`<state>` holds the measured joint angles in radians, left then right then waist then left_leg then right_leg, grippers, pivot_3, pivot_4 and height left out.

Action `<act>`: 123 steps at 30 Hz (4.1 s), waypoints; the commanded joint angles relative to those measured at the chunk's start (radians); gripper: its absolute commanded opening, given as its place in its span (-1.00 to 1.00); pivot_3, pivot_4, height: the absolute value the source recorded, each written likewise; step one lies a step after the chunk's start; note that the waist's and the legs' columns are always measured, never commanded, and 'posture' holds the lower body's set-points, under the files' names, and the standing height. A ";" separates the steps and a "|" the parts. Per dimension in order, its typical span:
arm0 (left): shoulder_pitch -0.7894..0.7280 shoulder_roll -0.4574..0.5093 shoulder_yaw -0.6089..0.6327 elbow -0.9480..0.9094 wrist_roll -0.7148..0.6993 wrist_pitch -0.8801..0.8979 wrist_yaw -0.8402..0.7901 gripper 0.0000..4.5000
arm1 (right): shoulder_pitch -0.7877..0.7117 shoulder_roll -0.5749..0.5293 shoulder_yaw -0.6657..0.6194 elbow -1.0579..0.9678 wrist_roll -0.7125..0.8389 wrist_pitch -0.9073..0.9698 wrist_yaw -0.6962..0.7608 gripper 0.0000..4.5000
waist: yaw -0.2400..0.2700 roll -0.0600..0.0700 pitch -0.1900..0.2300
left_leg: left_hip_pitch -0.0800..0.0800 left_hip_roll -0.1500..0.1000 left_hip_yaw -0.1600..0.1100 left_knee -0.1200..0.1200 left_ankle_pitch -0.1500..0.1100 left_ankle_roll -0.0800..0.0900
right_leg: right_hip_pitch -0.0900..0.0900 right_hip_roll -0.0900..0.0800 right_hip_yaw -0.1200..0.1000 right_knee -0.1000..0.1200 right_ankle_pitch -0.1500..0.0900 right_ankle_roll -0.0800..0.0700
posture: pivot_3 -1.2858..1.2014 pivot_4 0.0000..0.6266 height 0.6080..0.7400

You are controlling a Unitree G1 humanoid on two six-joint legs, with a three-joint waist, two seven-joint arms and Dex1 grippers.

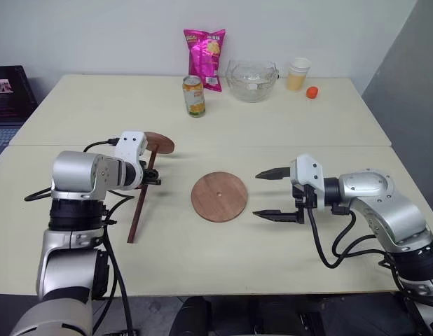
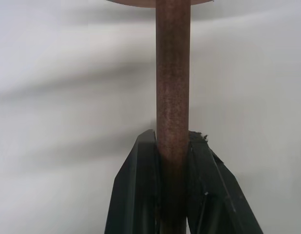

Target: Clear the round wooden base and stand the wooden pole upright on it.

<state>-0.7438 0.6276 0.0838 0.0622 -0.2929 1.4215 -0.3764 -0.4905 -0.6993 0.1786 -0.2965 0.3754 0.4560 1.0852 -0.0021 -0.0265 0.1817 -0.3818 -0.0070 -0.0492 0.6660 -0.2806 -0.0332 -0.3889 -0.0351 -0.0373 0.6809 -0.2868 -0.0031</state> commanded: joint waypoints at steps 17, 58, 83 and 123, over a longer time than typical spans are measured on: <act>0.040 -0.299 0.173 -0.360 -0.165 -0.630 -0.068 -0.88 | 0.097 -0.070 -0.138 -0.114 0.044 0.020 -0.035 1.00 | 0.011 0.000 0.000 | -0.001 0.000 0.001 0.001 0.000 0.000 | 0.001 -0.002 0.000 -0.001 0.000 0.001 | 0.03 -0.52 1.00; 0.248 -0.413 -0.096 -0.159 -0.104 -1.183 -0.293 -0.88 | 0.279 0.011 -0.082 -0.388 0.012 0.269 -0.415 1.00 | 0.004 0.000 0.000 | 0.000 0.000 0.001 0.001 -0.001 0.002 | 0.002 0.000 0.000 -0.001 0.001 0.001 | 0.03 -0.52 1.00; 0.262 -0.438 -0.111 -0.110 -0.058 -1.286 -0.273 -0.88 | 0.265 0.010 -0.084 -0.398 0.050 0.313 -0.405 1.00 | 0.003 0.000 0.000 | 0.000 0.000 0.001 0.001 -0.002 0.005 | 0.002 0.001 0.000 -0.001 0.001 0.001 | 0.03 -0.52 1.00; 0.411 -0.330 -0.145 -0.063 0.004 -1.196 -0.189 -0.88 | 0.254 0.025 -0.066 -0.396 0.057 0.330 -0.418 1.00 | -0.006 0.001 -0.015 | 0.019 0.003 0.001 -0.004 -0.004 0.007 | 0.017 0.005 0.002 -0.002 -0.003 0.006 | 0.03 -0.52 1.00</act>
<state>-0.3950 0.2731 -0.0580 -0.0900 -0.3446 0.1684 -0.5927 -0.2172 -0.6821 0.1213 -0.6623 0.4174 0.7940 0.6718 -0.0082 -0.0259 0.1671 -0.3632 -0.0042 -0.0481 0.6617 -0.2842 -0.0266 -0.3723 -0.0304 -0.0353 0.6789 -0.2901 0.0030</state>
